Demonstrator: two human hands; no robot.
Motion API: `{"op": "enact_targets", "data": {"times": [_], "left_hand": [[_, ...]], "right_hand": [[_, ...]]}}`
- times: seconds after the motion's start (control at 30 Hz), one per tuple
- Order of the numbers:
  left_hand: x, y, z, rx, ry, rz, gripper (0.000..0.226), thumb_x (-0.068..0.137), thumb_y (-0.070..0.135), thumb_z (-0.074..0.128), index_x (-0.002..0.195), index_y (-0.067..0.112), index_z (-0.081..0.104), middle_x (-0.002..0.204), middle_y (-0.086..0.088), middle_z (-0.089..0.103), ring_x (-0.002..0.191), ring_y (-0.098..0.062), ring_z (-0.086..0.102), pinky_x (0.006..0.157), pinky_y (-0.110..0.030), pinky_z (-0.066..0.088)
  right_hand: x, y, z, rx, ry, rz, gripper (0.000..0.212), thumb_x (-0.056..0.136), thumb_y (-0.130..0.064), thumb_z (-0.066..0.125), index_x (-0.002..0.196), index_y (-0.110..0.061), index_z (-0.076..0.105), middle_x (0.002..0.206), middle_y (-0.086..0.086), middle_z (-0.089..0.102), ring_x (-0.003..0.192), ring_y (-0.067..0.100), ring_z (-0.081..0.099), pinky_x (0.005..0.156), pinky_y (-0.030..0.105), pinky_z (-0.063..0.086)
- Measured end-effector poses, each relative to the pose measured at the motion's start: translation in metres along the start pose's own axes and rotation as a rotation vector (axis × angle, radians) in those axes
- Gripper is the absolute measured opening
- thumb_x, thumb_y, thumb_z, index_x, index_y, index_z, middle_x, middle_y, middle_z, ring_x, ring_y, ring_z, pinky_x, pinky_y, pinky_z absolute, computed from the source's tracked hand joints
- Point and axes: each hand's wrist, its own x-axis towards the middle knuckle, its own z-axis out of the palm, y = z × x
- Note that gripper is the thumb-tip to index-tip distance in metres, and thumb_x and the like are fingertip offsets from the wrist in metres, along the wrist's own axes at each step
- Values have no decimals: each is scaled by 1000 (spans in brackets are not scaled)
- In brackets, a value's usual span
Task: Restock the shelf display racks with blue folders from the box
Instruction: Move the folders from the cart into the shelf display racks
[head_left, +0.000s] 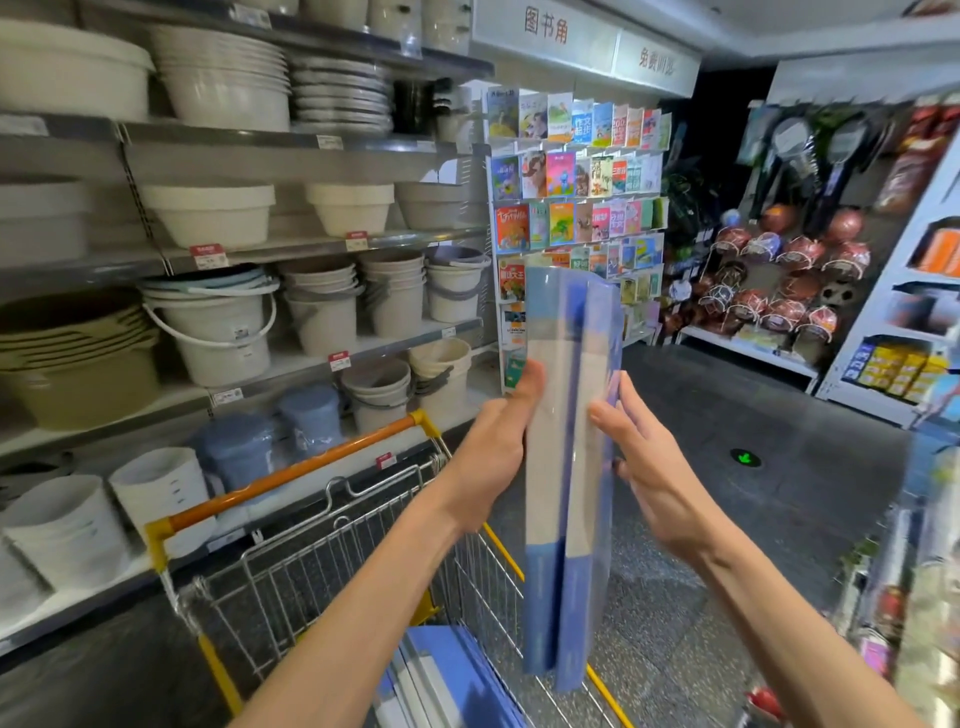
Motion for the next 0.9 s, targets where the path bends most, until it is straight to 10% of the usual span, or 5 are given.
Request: {"op": "enact_targets", "data": {"times": [0.3,0.43,0.6,0.73,0.9], "left_hand": [[4,-3,4,62,-100,22,58,104,52,30,134,16,63,124,6,71,117,-5,65,93,-13,49],[9,-4,17,13,-149,-33,52,104,48,37,136,14,61,117,-9,71,104,-22,70,88,-33,58],[18,5,29,10,-217,-70,60,99,61,38,143,24,55,135,-9,65,117,-31,66,102,-47,53],[23,10,43,15,-270,-123,68,91,73,41,137,28,62,136,-21,60,117,-43,63,99,-45,54],[21,24,72,39,-203,-106,49,100,55,46,135,24,63,124,-11,70,97,-38,69,86,-41,60]], "right_hand": [[-4,-6,-5,-83,52,8,110,66,-76,66,157,-32,24,160,-15,30,144,4,33,120,40,23],[-11,-26,3,16,113,36,41,96,-38,43,114,-10,67,110,13,73,104,29,69,94,49,55],[-30,-52,-9,230,-11,88,72,88,-59,60,129,1,59,123,32,61,110,44,60,101,68,41],[-44,-61,-28,-141,133,-64,19,94,-9,64,113,-6,67,103,9,76,94,20,74,78,38,58],[-60,-89,-55,-150,204,-103,30,91,12,50,95,-11,69,74,-9,72,62,-1,64,55,17,50]]}}
